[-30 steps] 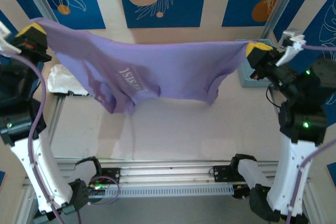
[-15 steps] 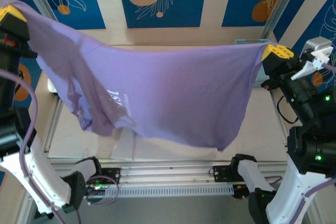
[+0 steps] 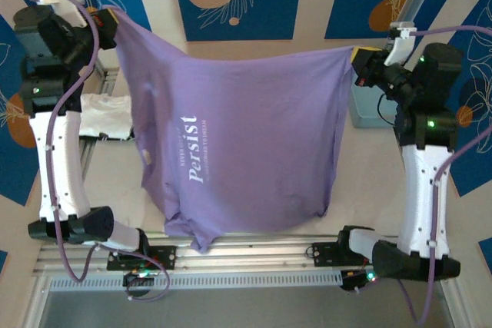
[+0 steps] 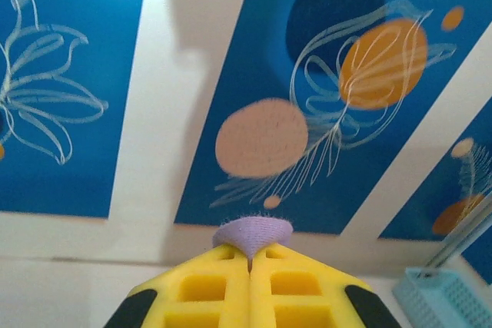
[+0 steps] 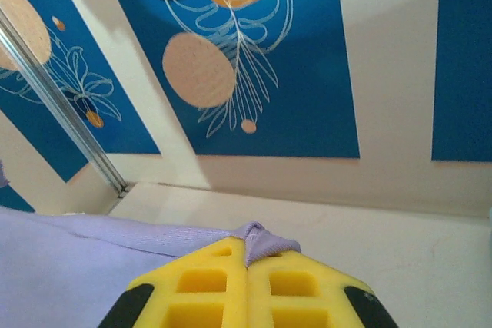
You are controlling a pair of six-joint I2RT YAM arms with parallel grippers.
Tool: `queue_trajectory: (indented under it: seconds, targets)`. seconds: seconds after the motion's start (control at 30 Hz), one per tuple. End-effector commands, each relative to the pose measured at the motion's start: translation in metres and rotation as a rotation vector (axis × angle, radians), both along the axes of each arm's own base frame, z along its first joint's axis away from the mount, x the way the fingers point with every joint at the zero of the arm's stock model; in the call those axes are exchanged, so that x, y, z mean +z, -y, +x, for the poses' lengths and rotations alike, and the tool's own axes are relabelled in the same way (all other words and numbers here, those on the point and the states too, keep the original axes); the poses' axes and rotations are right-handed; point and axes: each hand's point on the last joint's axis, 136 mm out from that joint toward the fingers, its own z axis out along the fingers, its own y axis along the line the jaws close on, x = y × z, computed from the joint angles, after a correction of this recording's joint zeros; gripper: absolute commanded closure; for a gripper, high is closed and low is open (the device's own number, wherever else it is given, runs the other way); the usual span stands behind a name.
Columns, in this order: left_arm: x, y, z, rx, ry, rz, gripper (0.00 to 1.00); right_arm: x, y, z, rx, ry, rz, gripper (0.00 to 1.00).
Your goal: Fold the inside-out t-shirt
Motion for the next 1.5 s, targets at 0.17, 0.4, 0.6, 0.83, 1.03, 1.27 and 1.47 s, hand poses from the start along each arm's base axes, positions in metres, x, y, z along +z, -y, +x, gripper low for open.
queue_trajectory:
  seconds: [0.17, 0.4, 0.6, 0.83, 1.03, 1.27, 1.47]
  targets:
    - [0.071, -0.006, -0.081, 0.085, 0.219, 0.087, 1.00, 0.042, -0.004, -0.059, -0.023, 0.146, -0.071, 1.00]
    - [0.111, -0.003, -0.168, 0.120, 0.386, 0.120, 1.00, 0.068, 0.003, -0.125, -0.119, 0.259, -0.146, 1.00]
    - [0.154, 0.001, -0.235, 0.142, 0.553, 0.133, 1.00, 0.104, 0.001, -0.178, -0.151, 0.392, -0.171, 1.00]
    - [0.186, 0.005, -0.250, 0.130, 0.649, 0.147, 1.00, 0.132, 0.002, -0.198, -0.179, 0.479, -0.209, 1.00]
    - [0.181, 0.006, -0.190, 0.085, 0.592, 0.144, 1.00, 0.133, 0.006, -0.167, -0.184, 0.450, -0.239, 1.00]
    - [0.107, 0.002, -0.051, 0.027, 0.372, 0.125, 1.00, 0.081, 0.014, -0.068, -0.148, 0.294, -0.227, 1.00]
    - [-0.017, 0.004, 0.086, -0.009, 0.145, 0.090, 1.00, -0.012, 0.017, 0.060, -0.117, 0.115, -0.225, 1.00]
